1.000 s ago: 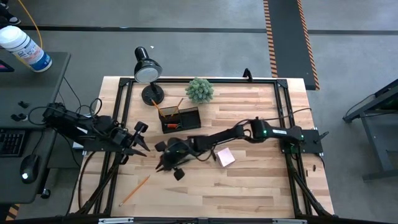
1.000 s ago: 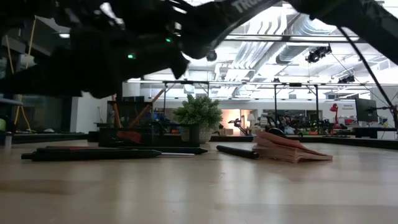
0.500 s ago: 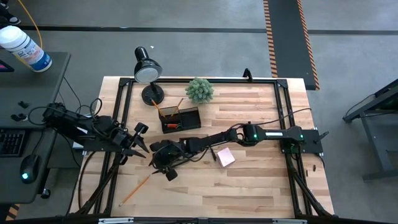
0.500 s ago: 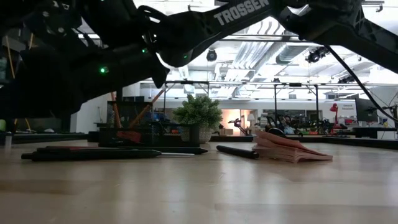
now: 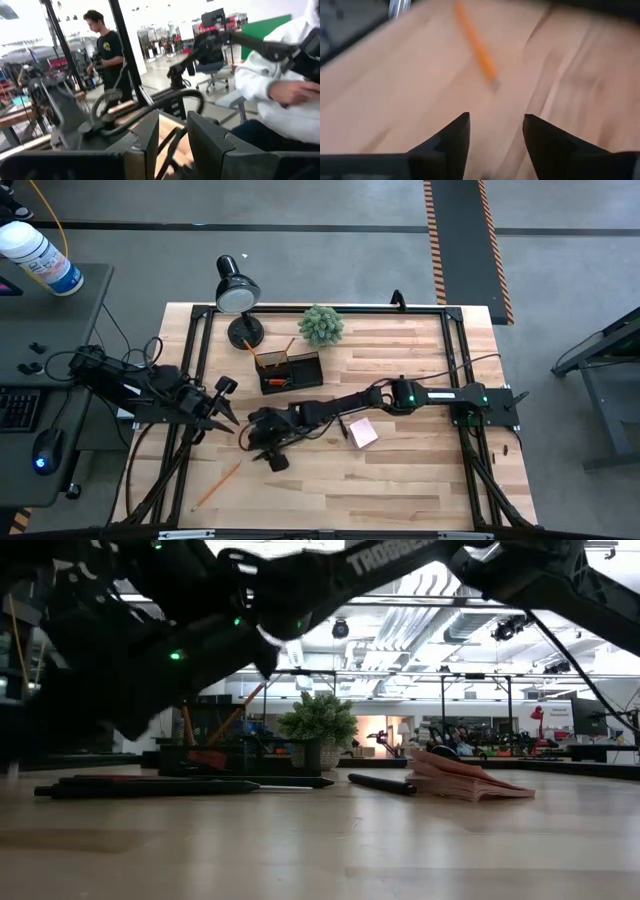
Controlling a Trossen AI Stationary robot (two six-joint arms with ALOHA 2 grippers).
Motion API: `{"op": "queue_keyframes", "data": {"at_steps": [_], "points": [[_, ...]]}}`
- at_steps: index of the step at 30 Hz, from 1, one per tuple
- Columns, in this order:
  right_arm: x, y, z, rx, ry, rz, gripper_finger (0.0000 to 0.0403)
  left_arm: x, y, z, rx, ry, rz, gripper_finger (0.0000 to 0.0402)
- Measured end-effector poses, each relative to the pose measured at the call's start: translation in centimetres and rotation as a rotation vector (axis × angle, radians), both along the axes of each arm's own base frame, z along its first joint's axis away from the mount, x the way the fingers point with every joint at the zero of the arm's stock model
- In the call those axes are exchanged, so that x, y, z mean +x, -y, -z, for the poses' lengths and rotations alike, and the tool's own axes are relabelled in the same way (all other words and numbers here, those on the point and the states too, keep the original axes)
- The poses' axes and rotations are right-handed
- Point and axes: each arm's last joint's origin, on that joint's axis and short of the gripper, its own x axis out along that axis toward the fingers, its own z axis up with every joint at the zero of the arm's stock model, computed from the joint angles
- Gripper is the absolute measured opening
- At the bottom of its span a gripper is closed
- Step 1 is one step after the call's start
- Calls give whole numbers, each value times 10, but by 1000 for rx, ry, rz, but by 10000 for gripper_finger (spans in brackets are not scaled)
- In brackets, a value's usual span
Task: Pick and place office supplies into organizer
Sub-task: Put the pencil into the desktop organizer
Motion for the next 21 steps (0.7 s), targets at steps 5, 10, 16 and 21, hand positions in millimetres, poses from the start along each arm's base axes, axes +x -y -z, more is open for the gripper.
{"op": "queue_keyframes", "data": {"at_steps": [5,10,16,21], "points": [[-17,24,-19,-63,-224,42,122,0,0,6,13,-58,-16,90],[-39,40,-30,-123,-428,26,21,1,-1,8,18,-83,-27,90],[-71,36,-54,-253,-656,28,20,0,-1,12,33,-120,-27,90],[-84,30,-86,-344,-639,75,5,0,-1,12,33,-121,-34,90]]}}
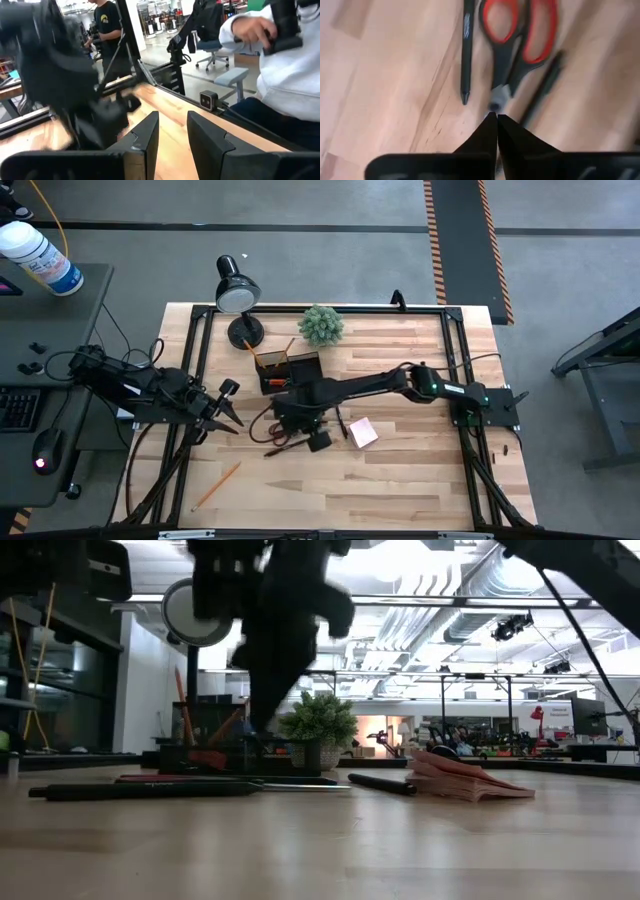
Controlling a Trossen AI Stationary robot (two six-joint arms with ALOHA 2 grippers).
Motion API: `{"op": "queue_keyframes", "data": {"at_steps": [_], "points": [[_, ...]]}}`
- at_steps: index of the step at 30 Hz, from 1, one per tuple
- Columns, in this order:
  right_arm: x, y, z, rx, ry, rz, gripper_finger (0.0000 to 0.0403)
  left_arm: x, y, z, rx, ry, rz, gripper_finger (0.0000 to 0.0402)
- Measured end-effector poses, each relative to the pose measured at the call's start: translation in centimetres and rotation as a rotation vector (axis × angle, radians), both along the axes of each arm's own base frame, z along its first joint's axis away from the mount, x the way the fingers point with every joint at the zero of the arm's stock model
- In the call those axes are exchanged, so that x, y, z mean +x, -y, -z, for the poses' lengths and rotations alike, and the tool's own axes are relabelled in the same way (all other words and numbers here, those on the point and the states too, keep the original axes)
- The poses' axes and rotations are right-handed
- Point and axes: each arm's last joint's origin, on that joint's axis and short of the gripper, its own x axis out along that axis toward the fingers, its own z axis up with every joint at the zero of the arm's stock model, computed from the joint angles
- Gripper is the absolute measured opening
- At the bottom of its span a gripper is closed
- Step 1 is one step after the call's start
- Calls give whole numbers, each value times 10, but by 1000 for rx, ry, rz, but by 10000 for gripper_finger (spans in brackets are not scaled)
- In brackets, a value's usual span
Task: Pick and place office supplies into organizer
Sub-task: Put the pencil into the desktop organizer
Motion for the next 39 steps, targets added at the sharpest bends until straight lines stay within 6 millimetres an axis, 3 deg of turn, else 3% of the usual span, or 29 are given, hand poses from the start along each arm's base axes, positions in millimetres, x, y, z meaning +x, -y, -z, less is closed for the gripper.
{"op": "queue_keyframes", "data": {"at_steps": [4,12,20,24,29,34,39], "points": [[-13,-6,-35,-61,48,17,2,0,-1,1,1,-8,-19,90],[-57,-25,-90,-266,33,234,3,2,-3,3,-38,-50,-110,90],[-79,-66,-101,-417,107,335,1,13,-4,14,-100,-181,-241,90],[-92,-82,-84,-524,102,383,2,21,-3,23,-143,-274,-289,90],[-129,-84,-46,-609,126,488,2,33,-1,19,-169,-297,-314,90],[-157,-72,-7,-434,291,557,1,51,-1,11,-158,-364,-427,90],[-166,-53,18,-265,499,515,1,73,2,8,-93,-521,-502,90]]}}
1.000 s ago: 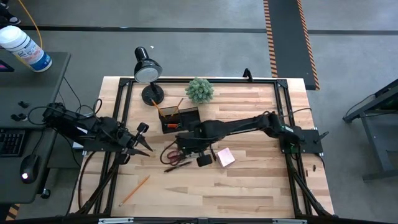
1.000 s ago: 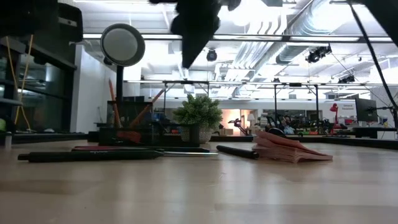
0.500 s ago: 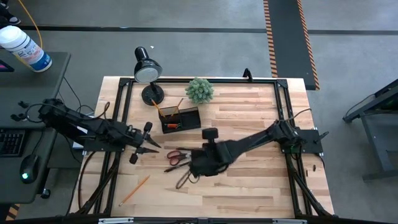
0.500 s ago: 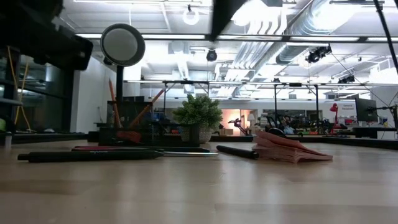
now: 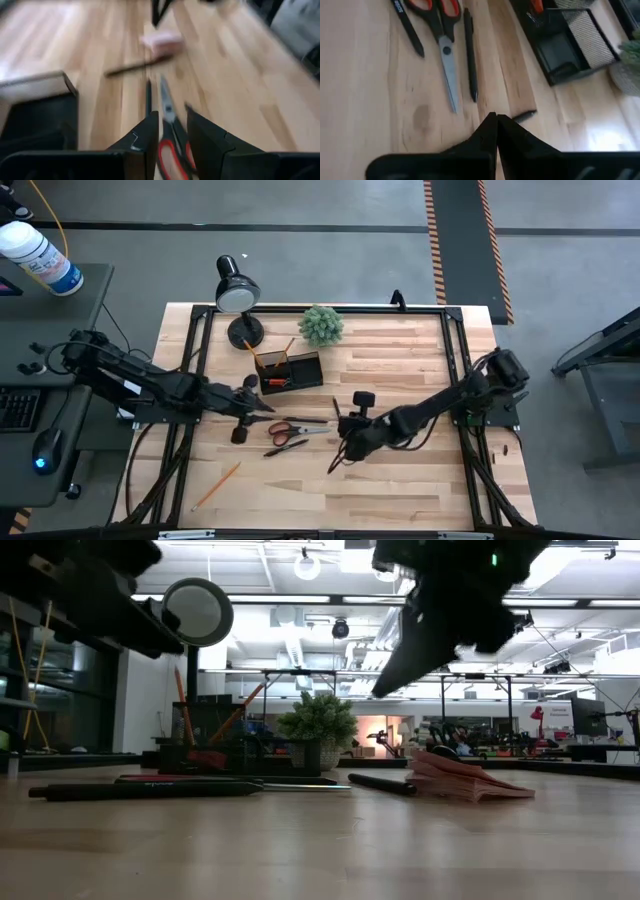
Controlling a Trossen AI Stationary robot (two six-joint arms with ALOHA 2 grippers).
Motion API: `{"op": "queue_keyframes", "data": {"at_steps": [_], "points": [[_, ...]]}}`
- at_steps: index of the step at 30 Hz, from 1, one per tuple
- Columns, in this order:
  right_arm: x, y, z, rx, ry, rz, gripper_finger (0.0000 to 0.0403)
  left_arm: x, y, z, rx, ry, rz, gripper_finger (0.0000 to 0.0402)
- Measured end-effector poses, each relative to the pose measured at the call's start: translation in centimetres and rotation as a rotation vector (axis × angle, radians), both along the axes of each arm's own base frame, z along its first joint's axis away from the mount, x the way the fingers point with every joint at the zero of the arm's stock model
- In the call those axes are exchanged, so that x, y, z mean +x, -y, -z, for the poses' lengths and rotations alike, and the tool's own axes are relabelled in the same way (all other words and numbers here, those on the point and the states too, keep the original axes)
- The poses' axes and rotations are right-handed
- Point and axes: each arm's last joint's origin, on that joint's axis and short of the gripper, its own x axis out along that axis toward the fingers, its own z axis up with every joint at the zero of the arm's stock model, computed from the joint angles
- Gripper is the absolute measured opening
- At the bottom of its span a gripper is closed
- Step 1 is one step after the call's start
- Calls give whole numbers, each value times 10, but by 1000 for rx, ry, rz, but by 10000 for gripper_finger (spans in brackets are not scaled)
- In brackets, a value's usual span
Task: Pick and place office supplies into organizer
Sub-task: Put the pencil into the desktop organizer
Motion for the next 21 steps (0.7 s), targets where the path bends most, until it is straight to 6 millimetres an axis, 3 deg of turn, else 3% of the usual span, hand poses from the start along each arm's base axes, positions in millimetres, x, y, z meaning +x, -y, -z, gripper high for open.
{"op": "queue_keyframes", "data": {"at_steps": [4,12,21], "points": [[-1,16,10,2,70,-45,3,18,6,-6,-19,-213,55,90],[2,34,15,-76,27,-118,2,43,16,-14,-185,-744,11,90],[3,38,15,-113,8,-154,2,55,36,7,-495,-1034,-163,90]]}}
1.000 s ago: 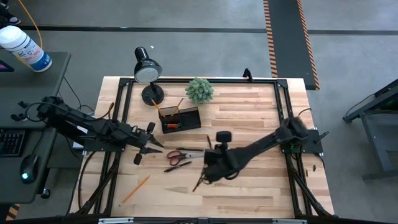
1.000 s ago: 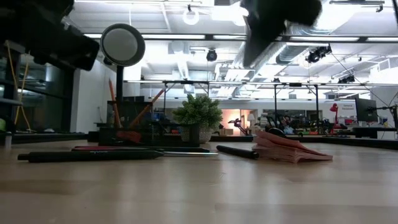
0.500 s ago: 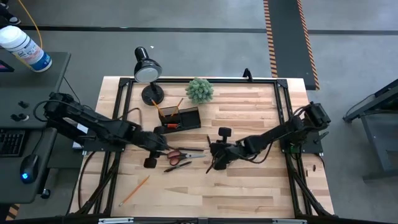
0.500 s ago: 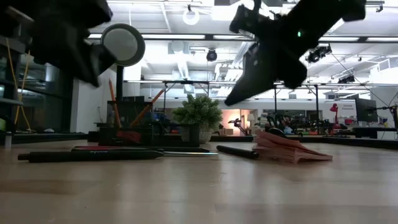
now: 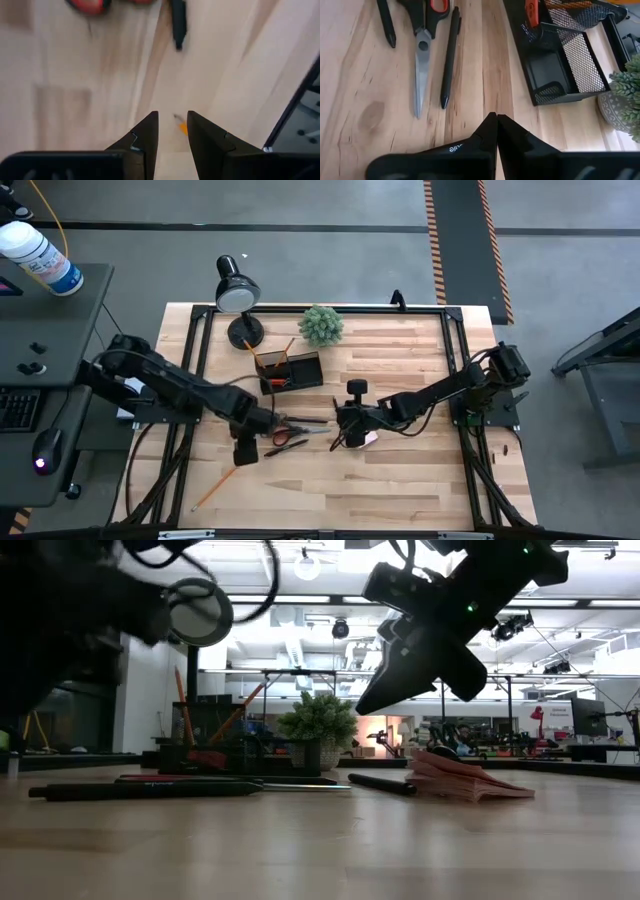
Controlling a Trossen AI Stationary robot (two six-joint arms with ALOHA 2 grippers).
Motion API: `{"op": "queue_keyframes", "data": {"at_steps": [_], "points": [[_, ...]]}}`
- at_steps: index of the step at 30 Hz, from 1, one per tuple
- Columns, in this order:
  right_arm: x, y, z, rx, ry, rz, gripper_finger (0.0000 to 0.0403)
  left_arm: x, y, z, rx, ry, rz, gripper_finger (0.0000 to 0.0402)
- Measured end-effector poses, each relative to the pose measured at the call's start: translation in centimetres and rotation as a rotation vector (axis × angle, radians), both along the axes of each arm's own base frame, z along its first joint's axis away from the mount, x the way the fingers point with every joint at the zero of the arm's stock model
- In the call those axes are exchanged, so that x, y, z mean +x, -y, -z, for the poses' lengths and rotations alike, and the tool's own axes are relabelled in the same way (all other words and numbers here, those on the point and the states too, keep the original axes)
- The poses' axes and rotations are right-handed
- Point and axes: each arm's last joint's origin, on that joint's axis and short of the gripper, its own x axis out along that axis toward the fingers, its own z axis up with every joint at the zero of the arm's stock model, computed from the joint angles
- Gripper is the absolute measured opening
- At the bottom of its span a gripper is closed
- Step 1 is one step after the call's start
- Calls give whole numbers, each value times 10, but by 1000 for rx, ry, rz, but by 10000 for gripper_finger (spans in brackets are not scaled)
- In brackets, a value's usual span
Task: Pick and place office supplies into organizer
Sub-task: Put the pencil into the desktop organizer
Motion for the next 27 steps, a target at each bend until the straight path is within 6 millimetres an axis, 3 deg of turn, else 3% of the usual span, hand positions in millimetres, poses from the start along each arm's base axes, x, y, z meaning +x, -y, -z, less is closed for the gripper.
{"op": "queue_keyframes", "data": {"at_steps": [6,13,27], "points": [[-1,-1,1,16,-20,-25,1,-9,22,18,-69,-265,-101,90],[-1,-1,1,2,-31,-52,2,-8,36,35,-89,-433,-244,90],[-1,-2,2,18,-38,-75,4,3,39,69,-68,-473,-244,90]]}}
